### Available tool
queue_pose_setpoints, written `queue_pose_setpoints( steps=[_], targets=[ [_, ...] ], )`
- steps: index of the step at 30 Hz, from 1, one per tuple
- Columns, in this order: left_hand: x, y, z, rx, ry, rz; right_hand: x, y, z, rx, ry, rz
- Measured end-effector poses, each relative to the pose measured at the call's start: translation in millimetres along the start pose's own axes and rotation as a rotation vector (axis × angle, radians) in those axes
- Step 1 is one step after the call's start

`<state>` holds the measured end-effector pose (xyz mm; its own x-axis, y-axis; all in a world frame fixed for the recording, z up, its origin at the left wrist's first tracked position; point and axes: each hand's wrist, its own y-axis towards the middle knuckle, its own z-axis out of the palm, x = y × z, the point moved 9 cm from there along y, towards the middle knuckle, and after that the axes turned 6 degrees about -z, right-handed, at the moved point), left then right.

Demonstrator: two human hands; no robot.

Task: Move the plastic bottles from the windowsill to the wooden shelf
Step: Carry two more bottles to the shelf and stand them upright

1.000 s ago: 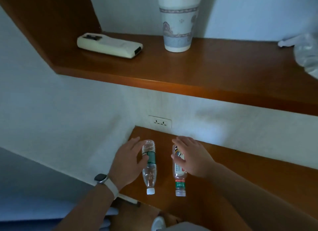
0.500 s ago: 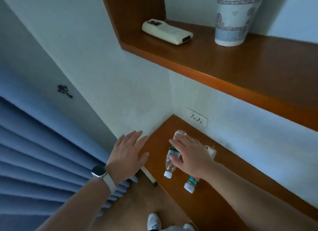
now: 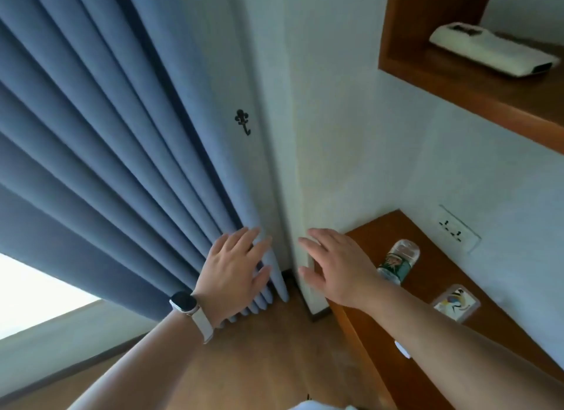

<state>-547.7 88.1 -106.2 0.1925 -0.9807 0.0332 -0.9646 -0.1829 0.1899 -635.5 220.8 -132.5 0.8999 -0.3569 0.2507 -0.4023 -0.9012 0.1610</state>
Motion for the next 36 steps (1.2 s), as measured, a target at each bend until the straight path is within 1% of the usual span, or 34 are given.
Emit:
queue_pose_setpoints(
  steps=[5, 9, 16, 21, 29, 36],
  targets=[
    [80, -45, -12, -0.038, -0.006, -0.081, 71, 51, 19, -0.017, 0.014, -0.072],
    [146, -89, -24, -0.097, -0.02, -0.151, 140, 88, 33, 0.011, -0.008, -0.149],
    [264, -176, -22, -0.103, -0.05, -0.311, 251, 152, 74, 0.063, -0.029, -0.247],
    [339, -247, -27, -0.105, -0.037, -0.466, 341, 193, 104, 0.072, -0.006, -0.366],
    [418, -348, -46, -0.107, -0.006, -0.732, 460, 242, 133, 0.091, 0.001, -0.595],
    [461, -414, -46, -0.118, 0.029, -0.973, 532, 284, 172, 0.24, 0.092, -0.719]
  ],
)
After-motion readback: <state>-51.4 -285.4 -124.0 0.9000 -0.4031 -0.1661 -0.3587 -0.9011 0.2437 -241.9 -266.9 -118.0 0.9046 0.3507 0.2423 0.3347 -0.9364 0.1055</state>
